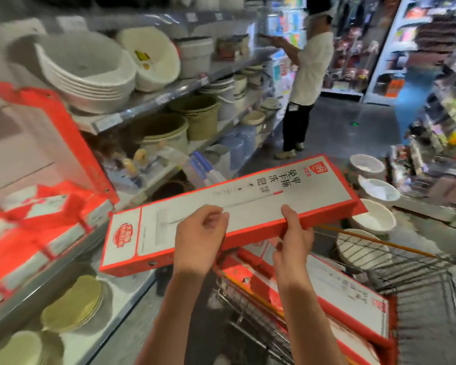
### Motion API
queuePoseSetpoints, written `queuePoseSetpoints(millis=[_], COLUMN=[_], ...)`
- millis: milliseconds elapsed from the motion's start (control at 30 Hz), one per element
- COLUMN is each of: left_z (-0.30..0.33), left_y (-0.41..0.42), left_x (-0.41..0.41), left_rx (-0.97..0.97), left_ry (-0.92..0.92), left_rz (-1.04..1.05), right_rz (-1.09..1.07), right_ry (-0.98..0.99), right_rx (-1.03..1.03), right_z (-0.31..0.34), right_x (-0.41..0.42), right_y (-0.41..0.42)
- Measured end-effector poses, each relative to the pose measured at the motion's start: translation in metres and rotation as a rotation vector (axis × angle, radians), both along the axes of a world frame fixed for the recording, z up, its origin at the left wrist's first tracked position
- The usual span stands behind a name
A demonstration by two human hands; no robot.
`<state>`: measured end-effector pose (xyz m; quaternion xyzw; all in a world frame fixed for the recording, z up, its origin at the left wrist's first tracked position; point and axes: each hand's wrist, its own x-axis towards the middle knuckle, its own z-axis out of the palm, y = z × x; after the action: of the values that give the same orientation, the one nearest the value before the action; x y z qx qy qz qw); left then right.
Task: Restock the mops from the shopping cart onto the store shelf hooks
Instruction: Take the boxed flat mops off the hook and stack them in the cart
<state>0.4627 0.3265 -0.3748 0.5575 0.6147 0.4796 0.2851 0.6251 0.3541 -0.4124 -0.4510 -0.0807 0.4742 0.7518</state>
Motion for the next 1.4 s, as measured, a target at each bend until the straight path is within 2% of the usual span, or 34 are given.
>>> queuePoseSetpoints(millis=[67, 133, 267, 400, 567, 733, 933, 1033, 1200, 1300, 1400], left_z=[-0.006, -0.013, -0.018, -0.028, -0.024, -0.027, -0.028, -0.031, -0.045, -0.048, -0.048], left_y=[-0.010, -0.015, -0.034, -0.060, -0.097, -0.149, -0.221, -0.258, -0.313, -0.338, -0.358], left_x=[-0.019, -0.039, -0.073, -0.118, -0.172, -0.230, -0.299, -0.326, -0.362, -0.377, -0.389], left_rx=[0.049, 0.030, -0.007, -0.108, -0.170, -0.162, -0.134, -0.078, 0.004, 0.129, 0.219], left_ry=[0.031, 0.024, 0.389, 0.529, 0.457, 0.254, 0.038, -0.065, -0.221, -0.362, -0.425], left_rz=[0.049, -0.004, 0.081, 0.223, 0.371, 0.517, 0.535, 0.535, 0.681, 0.747, 0.810], right_rz=[0.065, 0.140, 0.346, 0.553, 0.738, 0.867, 1.047, 1.132, 1.184, 1.189, 1.243], right_ry=[-0.007, -0.015, -0.051, -0.064, -0.102, -0.165, -0.254, -0.314, -0.317, -0.313, -0.376], right_rx=[0.021, 0.067, 0.138, 0.134, 0.141, 0.263, 0.408, 0.459, 0.488, 0.514, 0.538], right_z=[-0.002, -0.002, -0.007, -0.011, -0.010, -0.002, 0.007, 0.010, 0.012, 0.015, 0.013], right_x=[-0.016, -0.033, -0.071, -0.109, -0.159, -0.215, -0.291, -0.329, -0.396, -0.436, -0.467], right_y=[-0.008, -0.016, -0.031, -0.045, -0.065, -0.088, -0.133, -0.159, -0.202, -0.225, -0.249])
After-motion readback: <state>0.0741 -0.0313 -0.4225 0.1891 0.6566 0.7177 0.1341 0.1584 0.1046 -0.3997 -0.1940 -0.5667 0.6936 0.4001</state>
